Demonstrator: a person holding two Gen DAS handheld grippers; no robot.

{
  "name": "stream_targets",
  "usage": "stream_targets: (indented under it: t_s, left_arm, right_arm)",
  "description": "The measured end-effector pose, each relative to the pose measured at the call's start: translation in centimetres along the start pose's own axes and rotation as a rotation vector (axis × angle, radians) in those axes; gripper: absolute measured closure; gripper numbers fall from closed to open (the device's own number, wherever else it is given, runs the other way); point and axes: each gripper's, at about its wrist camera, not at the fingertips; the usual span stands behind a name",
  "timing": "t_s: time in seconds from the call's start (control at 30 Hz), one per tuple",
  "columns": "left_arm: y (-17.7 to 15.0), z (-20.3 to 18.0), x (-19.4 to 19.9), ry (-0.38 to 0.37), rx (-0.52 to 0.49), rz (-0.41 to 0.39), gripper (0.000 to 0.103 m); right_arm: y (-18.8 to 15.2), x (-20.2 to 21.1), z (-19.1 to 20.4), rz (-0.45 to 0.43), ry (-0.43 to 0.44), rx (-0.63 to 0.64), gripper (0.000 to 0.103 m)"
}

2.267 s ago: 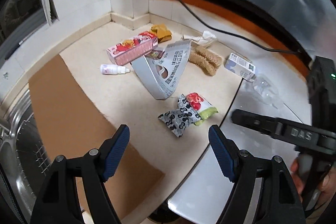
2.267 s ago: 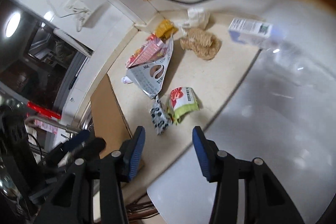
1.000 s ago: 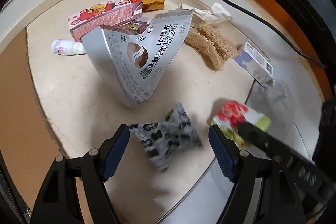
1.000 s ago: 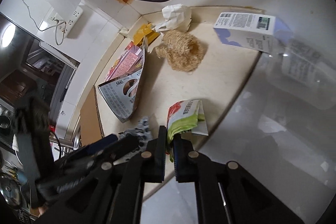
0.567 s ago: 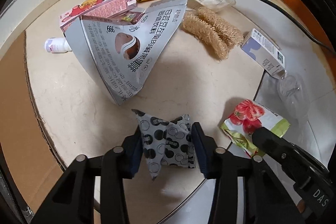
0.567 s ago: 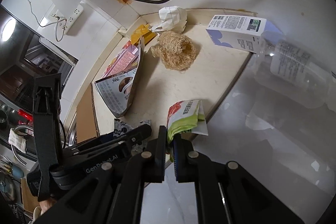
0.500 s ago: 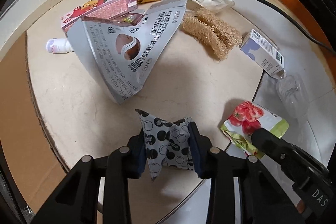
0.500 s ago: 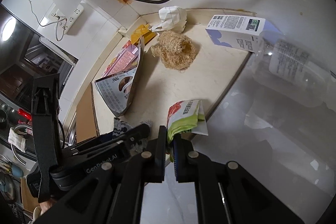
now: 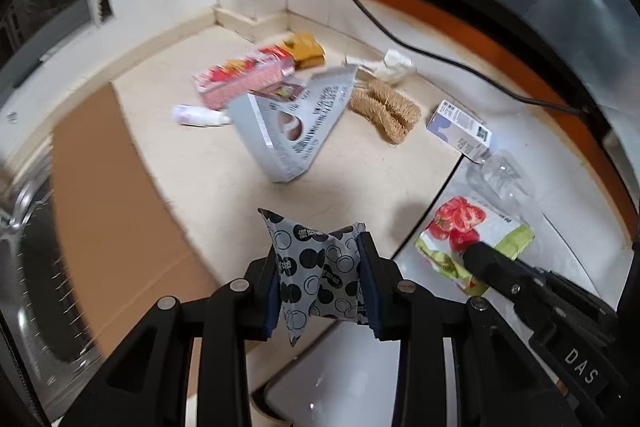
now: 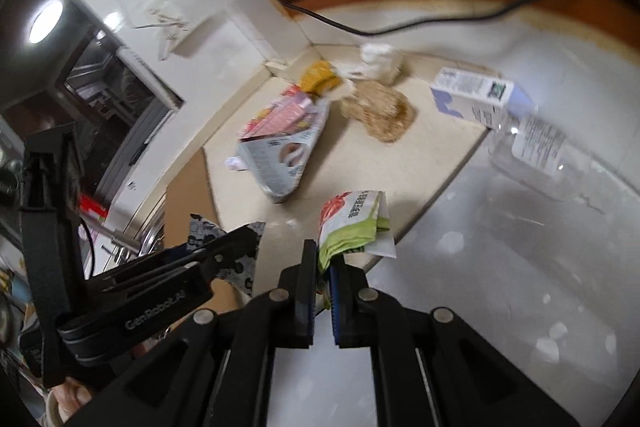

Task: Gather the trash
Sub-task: 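Carry both snack bags down from the counter to the floor bin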

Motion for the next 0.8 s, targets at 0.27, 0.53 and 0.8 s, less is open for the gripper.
stream_targets:
  t_s: [0.27,0.53,0.8]
  left_arm:
    - [-4.7,1.8,9.4,0.023,-0.035,-0.082,0.071]
    - [-11.5,3.8,17.8,0.026,-0.069,-0.158,0.071]
    - [-19.0,5.3,22.3,0.003,-0.137,-0.197,0.071]
  right_arm:
    - [-3.8,6.8,6.0,-0.075,0.003,0.081,0.097]
    - [-9.5,12.3,11.9,-0.137,-0.017,0.139,0.097]
    - [-17.5,15.7,16.6,-0.162,-0.065,0.185,0.097]
Point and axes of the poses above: each gripper's, at about its wrist camera, not at the fingertips, and x roughly against the way its jaws point, z to its left, y to its top, and after that the axes turned 1 degree about -y, right-handed
